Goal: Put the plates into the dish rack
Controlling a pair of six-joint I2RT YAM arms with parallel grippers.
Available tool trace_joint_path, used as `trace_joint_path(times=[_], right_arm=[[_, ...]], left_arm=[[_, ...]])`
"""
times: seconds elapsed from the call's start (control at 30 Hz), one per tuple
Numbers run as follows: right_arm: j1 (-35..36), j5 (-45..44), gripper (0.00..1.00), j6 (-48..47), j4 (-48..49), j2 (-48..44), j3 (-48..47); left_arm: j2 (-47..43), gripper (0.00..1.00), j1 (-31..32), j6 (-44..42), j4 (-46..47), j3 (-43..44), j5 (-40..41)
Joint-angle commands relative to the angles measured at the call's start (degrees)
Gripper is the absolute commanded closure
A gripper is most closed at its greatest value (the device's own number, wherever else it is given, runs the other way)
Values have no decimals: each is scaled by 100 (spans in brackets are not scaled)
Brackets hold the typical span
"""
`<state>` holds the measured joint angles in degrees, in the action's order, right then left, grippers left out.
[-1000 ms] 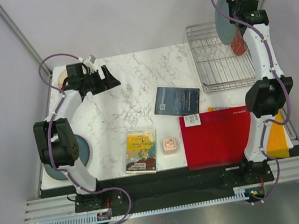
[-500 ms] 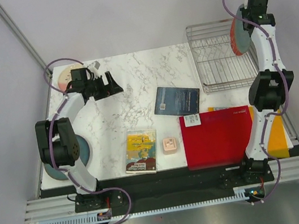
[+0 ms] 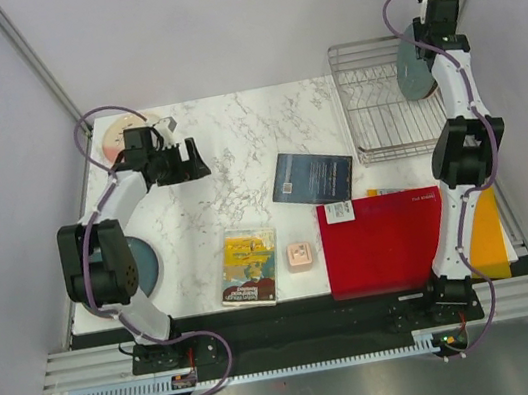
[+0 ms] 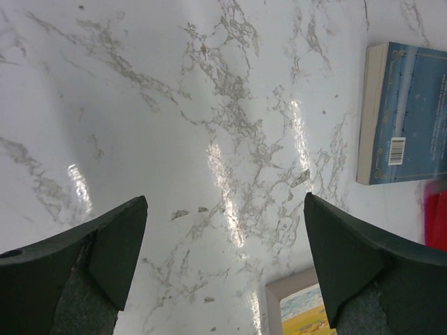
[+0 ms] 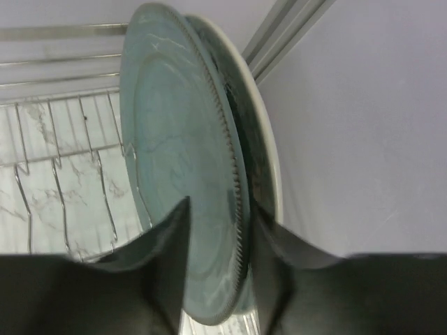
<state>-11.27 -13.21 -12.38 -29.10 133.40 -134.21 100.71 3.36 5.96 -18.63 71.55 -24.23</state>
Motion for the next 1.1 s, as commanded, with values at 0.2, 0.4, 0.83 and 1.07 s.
trace_joint_path(times=[0.2,0.4,0.83,1.07], right_arm=[[10,-94,32,-212,1064,-894,70],[370,958,27,-134,1311,-2422,1457],[2207,3726,25,850,740,-2979,3191],[3136,6206,27,2037,449,-1512,2717]], left_arm=[[-1613,0,-730,-1149,-597,-720,832],[-2643,0,-1389,-2115,-1036,-1440,1254],[-2881,94,-2629,-3909,-2346,-2198,1342],[-3241,83,-2919,-3874,-2251,-2347,1210]])
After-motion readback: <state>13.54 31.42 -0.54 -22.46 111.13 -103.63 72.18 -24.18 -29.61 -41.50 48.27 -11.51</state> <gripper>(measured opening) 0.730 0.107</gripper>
